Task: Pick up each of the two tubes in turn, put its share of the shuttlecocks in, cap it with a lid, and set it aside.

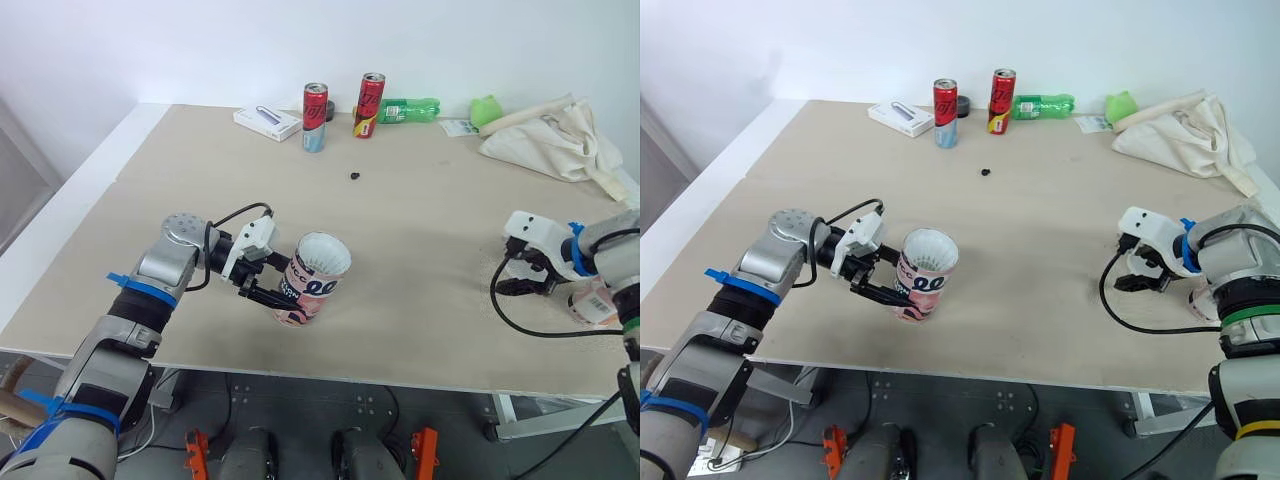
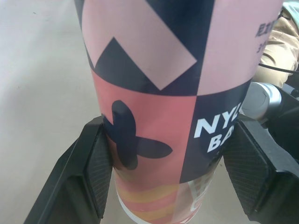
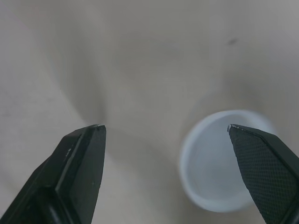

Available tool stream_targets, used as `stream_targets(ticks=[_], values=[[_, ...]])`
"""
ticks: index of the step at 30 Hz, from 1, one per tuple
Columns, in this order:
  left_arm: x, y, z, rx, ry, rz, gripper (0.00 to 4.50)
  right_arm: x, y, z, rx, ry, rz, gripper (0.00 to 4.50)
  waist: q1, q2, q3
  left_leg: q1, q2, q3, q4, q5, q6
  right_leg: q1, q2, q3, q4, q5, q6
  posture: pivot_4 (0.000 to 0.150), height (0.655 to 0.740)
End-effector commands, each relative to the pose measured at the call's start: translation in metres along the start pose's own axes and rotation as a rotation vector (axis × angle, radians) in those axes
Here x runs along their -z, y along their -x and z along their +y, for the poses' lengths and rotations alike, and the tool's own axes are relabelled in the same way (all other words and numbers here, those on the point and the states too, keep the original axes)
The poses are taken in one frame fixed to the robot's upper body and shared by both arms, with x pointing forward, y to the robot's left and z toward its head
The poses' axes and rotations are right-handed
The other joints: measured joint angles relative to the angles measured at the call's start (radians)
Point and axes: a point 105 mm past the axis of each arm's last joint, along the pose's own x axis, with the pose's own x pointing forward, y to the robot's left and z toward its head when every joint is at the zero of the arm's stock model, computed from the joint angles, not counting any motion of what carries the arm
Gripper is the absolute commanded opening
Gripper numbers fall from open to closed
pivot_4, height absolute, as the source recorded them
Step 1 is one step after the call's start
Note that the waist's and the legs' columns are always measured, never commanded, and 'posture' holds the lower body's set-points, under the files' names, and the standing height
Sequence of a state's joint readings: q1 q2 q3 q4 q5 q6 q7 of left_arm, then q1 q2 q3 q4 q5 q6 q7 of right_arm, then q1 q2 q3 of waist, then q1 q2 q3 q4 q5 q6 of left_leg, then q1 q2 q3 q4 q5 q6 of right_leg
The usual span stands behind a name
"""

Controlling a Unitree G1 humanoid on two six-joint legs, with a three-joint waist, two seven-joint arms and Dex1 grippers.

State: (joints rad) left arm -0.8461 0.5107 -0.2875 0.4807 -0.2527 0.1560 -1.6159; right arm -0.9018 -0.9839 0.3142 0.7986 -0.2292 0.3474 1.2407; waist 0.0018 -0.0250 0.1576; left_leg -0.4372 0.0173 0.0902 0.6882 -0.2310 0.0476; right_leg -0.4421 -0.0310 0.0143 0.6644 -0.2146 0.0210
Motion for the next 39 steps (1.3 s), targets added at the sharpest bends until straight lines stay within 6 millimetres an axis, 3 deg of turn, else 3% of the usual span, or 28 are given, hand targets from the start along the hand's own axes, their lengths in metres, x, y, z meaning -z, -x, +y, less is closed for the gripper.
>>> stream_targets(ticks=[1, 10, 11, 12, 17, 20, 21, 26, 31, 35, 39], values=[[0.004, 0.002, -0.002, -0.007, 0.005, 0.025, 3.04, 0.002, 0.007, -0.011, 0.051, -0.023, 0.012, 4.47, 0.000, 0.000, 0.000, 0.000, 0.000, 0.000, 0.000, 0.000, 0.000, 0.000, 0.000, 0.000, 0.000, 0.000, 0.000, 0.150, 0.7400], [0.004, 0.003, -0.001, -0.009, 0.006, 0.024, 3.04, 0.012, 0.000, -0.013, 0.036, -0.100, 0.046, 4.47, -0.005, 0.000, 0.000, 0.000, 0.000, 0.001, 0.000, 0.000, 0.000, 0.000, 0.000, 0.001, 0.000, 0.000, -0.002, 0.150, 0.7400], [0.004, 0.003, -0.001, -0.009, 0.005, 0.023, 3.04, 0.011, -0.001, -0.011, 0.021, -0.103, 0.043, 3.94, -0.005, 0.000, 0.000, 0.000, 0.000, 0.001, 0.000, 0.000, 0.000, 0.000, 0.000, 0.001, 0.000, 0.000, -0.001, 0.150, 0.7400], [0.003, 0.003, -0.001, -0.009, 0.005, 0.023, 3.04, 0.009, -0.002, -0.010, 0.013, -0.109, 0.036, 3.74, -0.005, 0.000, 0.000, 0.000, 0.000, 0.001, 0.000, 0.000, 0.000, 0.000, 0.000, 0.001, 0.000, 0.001, -0.001, 0.150, 0.7400], [0.002, 0.003, -0.001, -0.011, 0.005, 0.018, 3.04, 0.007, -0.003, -0.006, -0.021, -0.100, 0.040, 1.39, -0.005, 0.000, 0.000, 0.001, 0.000, 0.001, 0.001, 0.000, 0.000, 0.001, 0.000, 0.002, 0.000, 0.001, -0.002, 0.150, 0.7400], [0.002, 0.004, -0.001, -0.013, 0.007, 0.017, 3.04, 0.004, -0.003, -0.005, -0.040, -0.092, 0.029, 0.23, -0.005, 0.000, 0.000, 0.001, 0.000, 0.001, 0.002, 0.000, 0.000, 0.001, 0.000, 0.002, 0.000, 0.002, -0.002, 0.150, 0.7400], [0.002, 0.004, -0.001, -0.013, 0.007, 0.017, 3.04, 0.003, -0.002, -0.005, -0.042, -0.091, 0.024, 0.10, -0.005, 0.000, 0.000, 0.001, 0.000, 0.001, 0.002, 0.000, 0.000, 0.001, 0.000, 0.002, 0.000, 0.002, -0.002, 0.150, 0.7400], [0.004, 0.005, -0.002, -0.016, 0.011, 0.018, 3.04, -0.005, 0.000, -0.005, -0.053, -0.070, -0.006, 0.10, -0.005, 0.000, 0.000, 0.001, 0.001, 0.001, 0.001, 0.000, 0.000, 0.001, 0.001, 0.002, 0.000, 0.002, -0.002, 0.150, 0.7400], [0.004, 0.006, -0.002, -0.021, 0.013, 0.020, 3.04, -0.031, 0.010, -0.001, -0.058, 0.039, -0.107, 0.10, -0.006, 0.000, 0.000, 0.001, 0.002, 0.001, 0.001, 0.000, 0.000, 0.000, 0.002, 0.002, 0.001, 0.002, -0.002, 0.150, 0.7400], [0.004, 0.008, -0.002, -0.025, 0.014, 0.021, 3.04, -0.066, 0.035, 0.031, -0.126, 0.184, -0.286, 0.10, -0.009, 0.001, 0.000, 0.001, 0.003, 0.000, 0.001, 0.000, -0.001, 0.000, 0.003, 0.002, 0.001, 0.004, 0.000, 0.150, 0.7400], [0.004, 0.009, -0.002, -0.026, 0.014, 0.025, 3.04, -0.082, 0.054, 0.061, -0.140, 0.305, -0.366, 0.10, -0.007, 0.001, 0.000, 0.000, 0.003, -0.001, 0.001, 0.000, -0.001, 0.000, 0.004, 0.000, 0.001, 0.003, 0.000, 0.150, 0.7400]])
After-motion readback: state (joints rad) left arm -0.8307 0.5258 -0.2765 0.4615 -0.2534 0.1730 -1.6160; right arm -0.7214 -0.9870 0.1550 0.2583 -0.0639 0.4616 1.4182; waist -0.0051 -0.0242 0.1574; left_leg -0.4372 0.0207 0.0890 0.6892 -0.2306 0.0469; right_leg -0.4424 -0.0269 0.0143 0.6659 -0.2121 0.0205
